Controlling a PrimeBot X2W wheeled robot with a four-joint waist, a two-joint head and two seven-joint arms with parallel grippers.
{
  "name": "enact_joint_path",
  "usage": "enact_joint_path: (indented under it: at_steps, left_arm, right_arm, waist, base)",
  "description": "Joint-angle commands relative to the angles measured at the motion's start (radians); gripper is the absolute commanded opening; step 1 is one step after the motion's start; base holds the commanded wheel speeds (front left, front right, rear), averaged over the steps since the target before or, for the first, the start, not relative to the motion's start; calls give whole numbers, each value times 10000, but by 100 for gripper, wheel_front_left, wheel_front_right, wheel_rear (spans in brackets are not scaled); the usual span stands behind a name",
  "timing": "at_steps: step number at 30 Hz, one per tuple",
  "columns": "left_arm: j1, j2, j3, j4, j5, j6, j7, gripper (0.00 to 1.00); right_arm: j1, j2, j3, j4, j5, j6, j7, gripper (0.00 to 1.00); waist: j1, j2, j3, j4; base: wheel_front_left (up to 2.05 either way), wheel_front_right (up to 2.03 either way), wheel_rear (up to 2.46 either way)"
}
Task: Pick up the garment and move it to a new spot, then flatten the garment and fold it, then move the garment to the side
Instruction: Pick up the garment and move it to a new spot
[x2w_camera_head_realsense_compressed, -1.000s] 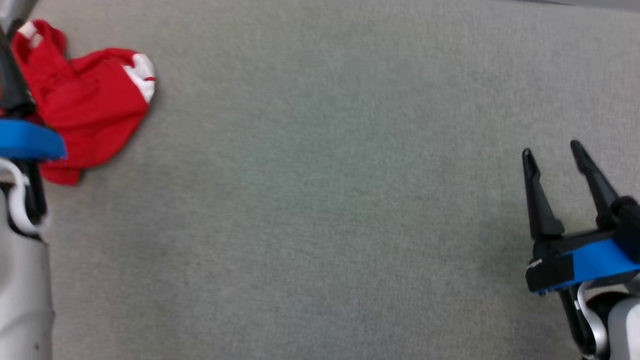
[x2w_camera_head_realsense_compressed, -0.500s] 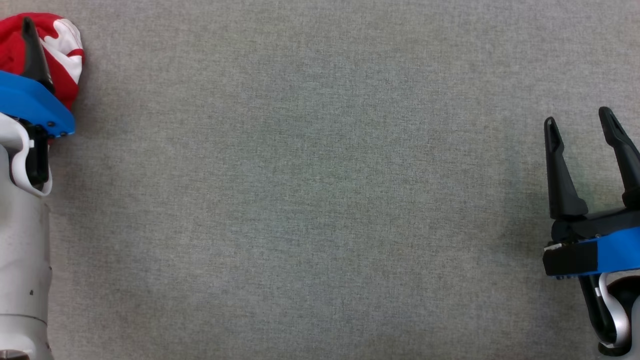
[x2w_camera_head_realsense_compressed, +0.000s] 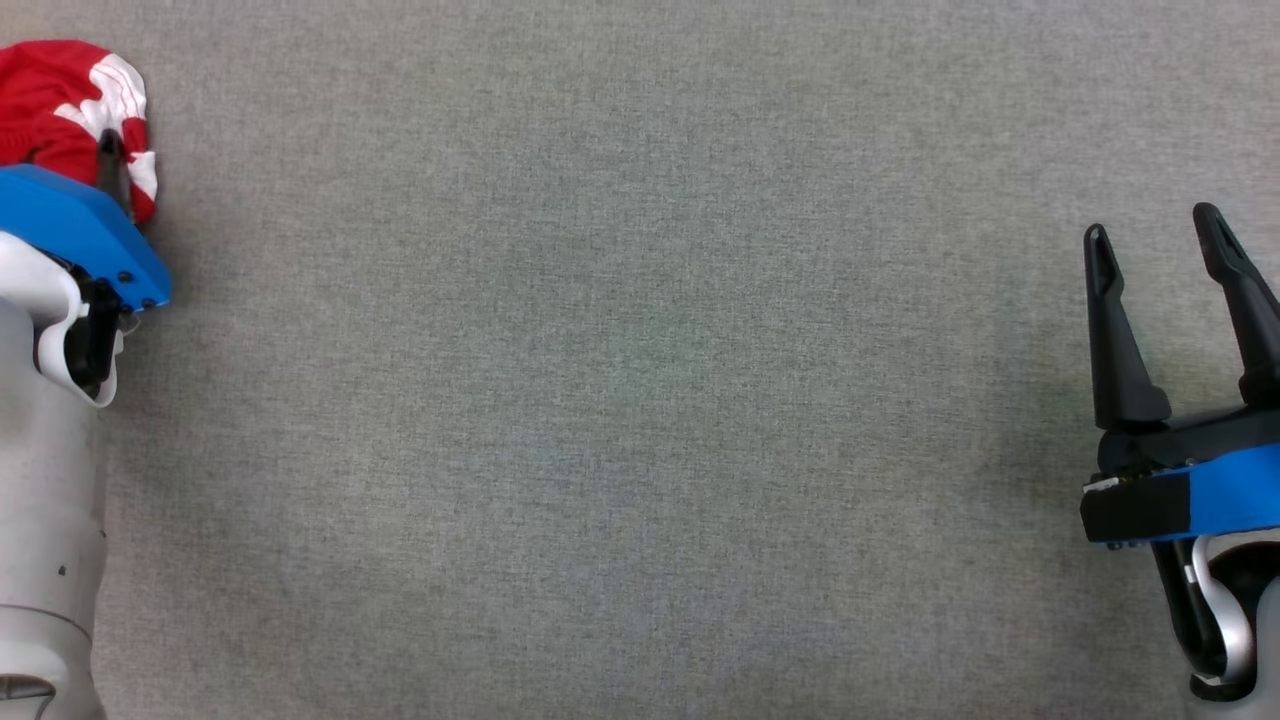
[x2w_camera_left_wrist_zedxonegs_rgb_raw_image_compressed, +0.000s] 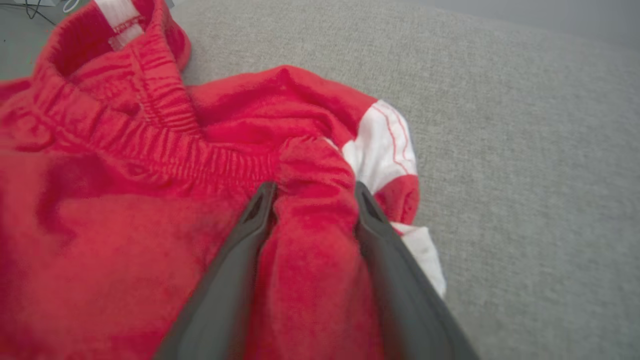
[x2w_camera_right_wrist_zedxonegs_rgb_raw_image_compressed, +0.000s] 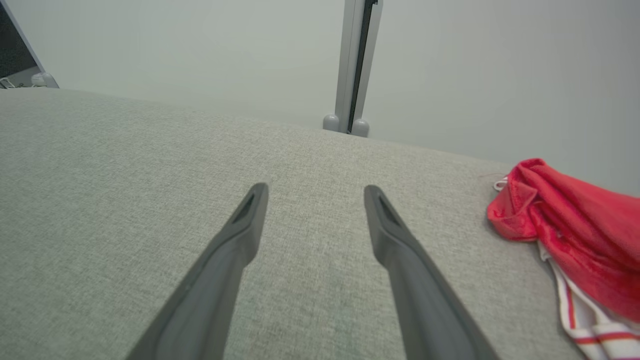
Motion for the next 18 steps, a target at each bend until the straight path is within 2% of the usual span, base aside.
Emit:
enact_joint_path:
  at_steps: [1,9,18]
  left_arm:
    - [309,-94,-141,358,-62,-57,122,0]
    - [-37,248,-365,107,12,-76,-971,0]
    - [-651,373,-982,-953,538,-80,-2578,0]
  right_arm:
    - [-101,37,23,76,-2,6,-88,100]
    - [29,212,-21,570,159,6,-384,100]
    - [400,500,-33,1474,424,6,-918,100]
  waist:
    - [0,-1,-120,-77]
    - [0,-1,-824,-388]
    - [0,-1,-2066,-834]
  base:
    - [0,0,0]
    - [0,0,0]
    - [0,0,0]
